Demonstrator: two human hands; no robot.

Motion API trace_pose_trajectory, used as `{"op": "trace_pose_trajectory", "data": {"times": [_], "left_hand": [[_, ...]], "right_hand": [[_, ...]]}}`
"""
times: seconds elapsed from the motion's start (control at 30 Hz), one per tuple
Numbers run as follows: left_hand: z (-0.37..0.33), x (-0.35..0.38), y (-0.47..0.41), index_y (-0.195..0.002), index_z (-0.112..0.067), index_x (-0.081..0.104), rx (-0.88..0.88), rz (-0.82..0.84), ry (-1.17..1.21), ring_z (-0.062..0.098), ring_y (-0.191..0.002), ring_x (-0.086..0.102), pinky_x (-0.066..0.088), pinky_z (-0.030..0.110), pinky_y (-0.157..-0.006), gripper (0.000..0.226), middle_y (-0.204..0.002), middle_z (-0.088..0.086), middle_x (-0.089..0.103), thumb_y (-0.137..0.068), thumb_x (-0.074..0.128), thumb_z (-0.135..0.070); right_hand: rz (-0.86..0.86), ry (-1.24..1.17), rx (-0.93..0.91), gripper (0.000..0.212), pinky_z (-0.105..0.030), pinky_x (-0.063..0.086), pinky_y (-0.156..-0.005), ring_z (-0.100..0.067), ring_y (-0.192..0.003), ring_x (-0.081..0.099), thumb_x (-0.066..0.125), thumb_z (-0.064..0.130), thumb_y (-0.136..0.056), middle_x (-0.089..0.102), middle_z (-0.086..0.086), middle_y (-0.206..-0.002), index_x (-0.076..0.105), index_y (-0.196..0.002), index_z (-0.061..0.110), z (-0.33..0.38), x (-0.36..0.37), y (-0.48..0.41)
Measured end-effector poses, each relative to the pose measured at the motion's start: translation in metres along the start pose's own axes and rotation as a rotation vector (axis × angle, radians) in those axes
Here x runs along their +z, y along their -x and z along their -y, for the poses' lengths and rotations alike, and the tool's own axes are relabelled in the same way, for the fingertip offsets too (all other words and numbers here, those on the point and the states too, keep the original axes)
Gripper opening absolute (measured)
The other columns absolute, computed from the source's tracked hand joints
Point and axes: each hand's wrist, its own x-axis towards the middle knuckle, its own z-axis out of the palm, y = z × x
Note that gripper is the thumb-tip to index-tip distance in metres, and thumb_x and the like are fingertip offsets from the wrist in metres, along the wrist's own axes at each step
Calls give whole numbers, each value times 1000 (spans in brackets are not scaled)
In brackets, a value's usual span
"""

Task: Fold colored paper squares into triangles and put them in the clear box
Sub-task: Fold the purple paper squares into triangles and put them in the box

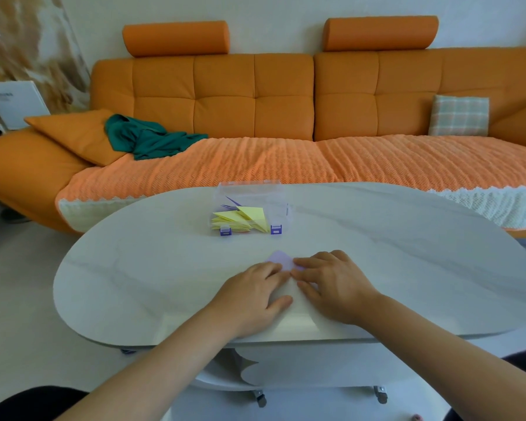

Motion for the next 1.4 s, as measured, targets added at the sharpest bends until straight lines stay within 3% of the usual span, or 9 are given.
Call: {"op": "trace_pose_trajectory", "data": {"times": [0.2,0.4,0.53,0.67,0.87,1.0,1.2,1.3,1.4], "left_hand": [[0,-2,-4,-149,-43,31,-6,21,-81,16,-136,32,38,34,-105,58,-149,-7,33,-95,30,-65],[1,-8,-6,-146,-46,33,0,-6,-109,17,-128,40,39,32,-100,55,-139,-7,41,-94,33,-64],[1,-9,-9,-150,-44,28,-9,-4,-64,19,-129,39,39,34,-105,59,-141,-6,42,-95,34,-64],[-4,-6,-10,-146,-46,32,-15,21,-105,20,-126,37,37,33,-104,58,-138,-2,39,-93,29,-69],[-3,-9,-12,-143,-47,35,-21,32,-102,20,-124,39,38,34,-101,55,-136,-2,39,-94,28,-68],[4,-9,-15,-146,-29,40,-35,-30,-15,18,-127,41,38,32,-101,52,-140,-3,45,-100,37,-52],[20,-9,-21,-130,-25,63,-39,-78,265,8,-120,40,29,14,-99,32,-125,-8,48,-98,57,-27],[21,-10,-24,-114,-23,71,-37,-155,337,7,-109,49,39,18,-96,22,-115,-9,50,-92,66,-24],[25,-14,-26,-118,-19,70,-6,-166,338,11,-105,54,41,19,-91,28,-114,-6,58,-91,69,-23]], "right_hand": [[-68,0,119,37,-30,35,-99,-12,-121,54,42,47,-100,58,14,-141,77,-101,37,-20,-13,12],[-87,-3,42,37,-31,41,-94,-13,-113,60,43,42,-102,63,16,-135,79,-100,34,-25,-11,21],[-97,-27,69,33,-33,40,-94,-17,-113,61,45,40,-98,66,12,-128,71,-116,32,-23,-12,18],[-53,-50,-9,42,-37,38,-100,-20,-120,56,46,38,-97,59,7,-139,57,-137,36,-8,-8,11],[-129,25,-27,31,-35,39,-92,-19,-105,62,50,34,-94,70,11,-120,78,-105,31,-9,-12,5],[-140,73,27,34,-30,35,-91,-14,-98,60,45,39,-92,72,16,-110,77,-92,29,-12,-17,4],[-87,24,-5,33,-30,38,-91,-14,-99,60,49,50,-94,67,13,-113,61,-120,33,-2,-19,-6],[-55,-52,-32,43,-27,41,-90,-13,-108,59,56,50,-94,65,15,-120,54,-135,34,0,-19,-14],[-47,-97,-63,42,-27,43,-91,-12,-110,58,57,47,-96,66,16,-119,56,-136,34,-2,-22,-19]]}}
